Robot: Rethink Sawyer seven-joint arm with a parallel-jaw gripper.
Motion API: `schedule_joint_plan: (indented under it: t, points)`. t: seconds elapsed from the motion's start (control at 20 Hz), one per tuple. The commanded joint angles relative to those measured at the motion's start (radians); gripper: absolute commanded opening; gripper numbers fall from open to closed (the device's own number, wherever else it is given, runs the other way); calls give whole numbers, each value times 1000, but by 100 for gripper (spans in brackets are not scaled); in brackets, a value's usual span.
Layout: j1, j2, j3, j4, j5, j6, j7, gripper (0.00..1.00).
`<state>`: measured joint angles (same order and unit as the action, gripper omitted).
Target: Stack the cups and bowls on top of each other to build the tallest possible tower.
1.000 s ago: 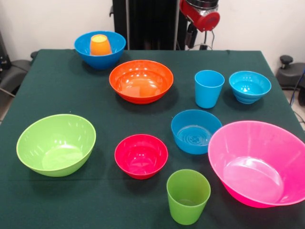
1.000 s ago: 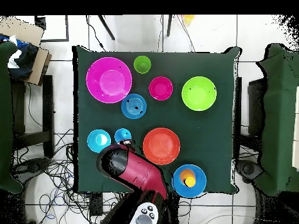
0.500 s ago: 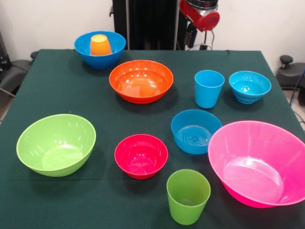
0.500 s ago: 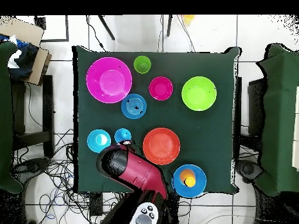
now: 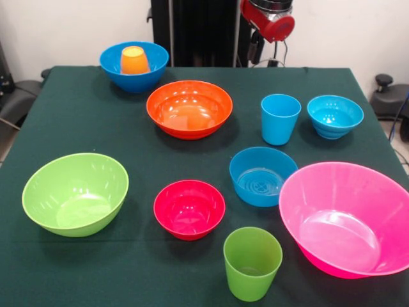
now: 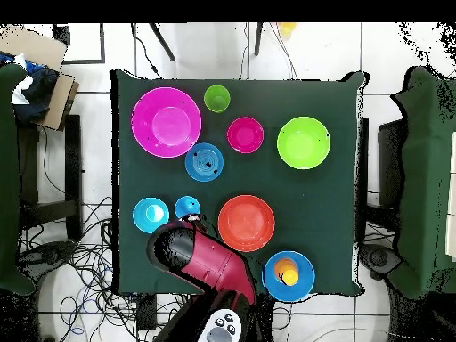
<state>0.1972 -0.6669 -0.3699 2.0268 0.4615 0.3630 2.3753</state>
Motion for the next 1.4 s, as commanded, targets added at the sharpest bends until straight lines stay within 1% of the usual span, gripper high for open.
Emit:
schedule_joint_plan:
  t: [0.05,1.4]
  points:
    - [-8,57,100,3,-64,-44,66,0]
    - [1,68,89,-10,-59,-40,80,0]
